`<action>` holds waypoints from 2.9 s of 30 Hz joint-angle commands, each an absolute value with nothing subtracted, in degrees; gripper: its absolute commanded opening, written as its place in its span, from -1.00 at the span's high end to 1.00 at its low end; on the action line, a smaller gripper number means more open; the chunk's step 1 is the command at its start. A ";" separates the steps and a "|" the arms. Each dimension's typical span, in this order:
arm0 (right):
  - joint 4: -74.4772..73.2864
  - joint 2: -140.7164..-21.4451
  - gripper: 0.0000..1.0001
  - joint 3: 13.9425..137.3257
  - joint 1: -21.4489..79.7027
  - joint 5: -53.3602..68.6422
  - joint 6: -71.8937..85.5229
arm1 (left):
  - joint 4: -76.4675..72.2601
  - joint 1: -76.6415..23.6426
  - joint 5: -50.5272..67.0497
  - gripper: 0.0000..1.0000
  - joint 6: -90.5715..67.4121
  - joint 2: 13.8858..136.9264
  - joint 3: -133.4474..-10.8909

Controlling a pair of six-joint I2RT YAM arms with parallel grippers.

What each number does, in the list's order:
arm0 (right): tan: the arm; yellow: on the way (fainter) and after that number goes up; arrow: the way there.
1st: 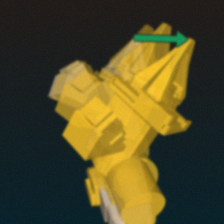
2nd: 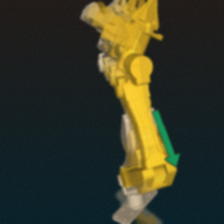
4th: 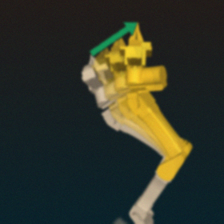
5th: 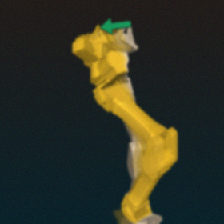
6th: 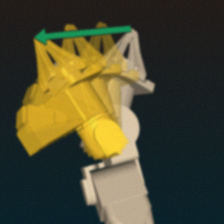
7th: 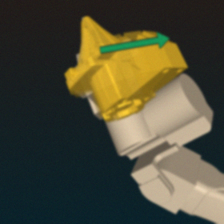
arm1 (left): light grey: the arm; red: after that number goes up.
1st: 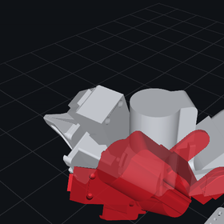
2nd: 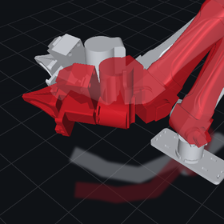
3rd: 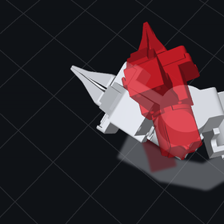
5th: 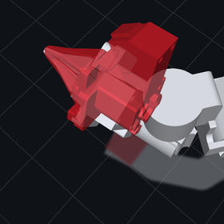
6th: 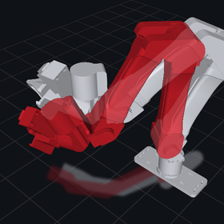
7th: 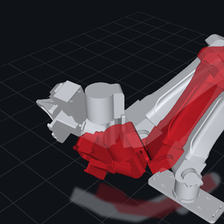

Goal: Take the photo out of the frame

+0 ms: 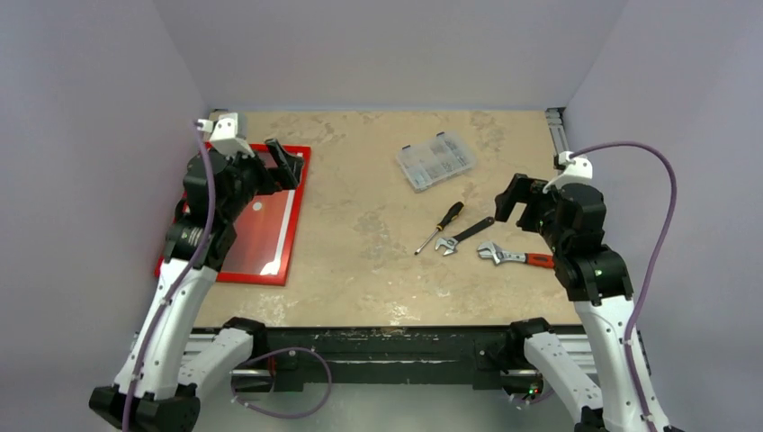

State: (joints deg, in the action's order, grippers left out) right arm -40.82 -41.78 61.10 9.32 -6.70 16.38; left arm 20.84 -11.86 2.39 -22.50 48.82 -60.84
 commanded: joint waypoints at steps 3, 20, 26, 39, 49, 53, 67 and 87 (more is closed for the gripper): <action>-36.98 -42.80 -0.97 56.53 9.49 -2.52 19.43 | 31.90 -11.39 2.75 -1.00 -24.31 62.04 -68.53; -31.38 -44.03 -0.94 50.81 9.49 18.17 22.13 | 49.31 -4.66 2.83 -0.75 -18.72 100.25 -86.79; -32.07 -43.43 -0.88 50.44 9.48 18.39 22.90 | 50.37 -7.47 -2.95 -0.44 -17.05 104.07 -89.03; -31.11 -42.71 -0.79 48.51 9.49 19.13 24.86 | 52.60 -7.56 -3.21 -0.26 -16.55 112.86 -92.70; -30.76 -42.67 -0.77 47.72 9.40 19.16 25.31 | 54.79 -7.43 -1.09 -0.02 -17.35 118.40 -94.86; -30.55 -42.44 -0.76 47.42 9.49 19.15 25.77 | 56.00 -6.83 -1.42 0.23 -17.99 119.91 -95.72; -30.73 -42.26 -0.74 47.44 9.55 19.16 26.34 | 57.23 -6.59 -0.26 0.50 -17.68 120.45 -96.22; -16.55 -51.28 -0.68 39.99 20.70 16.23 39.90 | 53.15 -8.24 18.13 1.00 -28.18 106.22 -92.00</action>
State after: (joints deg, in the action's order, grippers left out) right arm -26.30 -49.08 42.83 14.94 17.61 32.93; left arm 55.79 -6.90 6.28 -21.61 114.45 -93.10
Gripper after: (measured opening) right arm 0.840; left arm 0.136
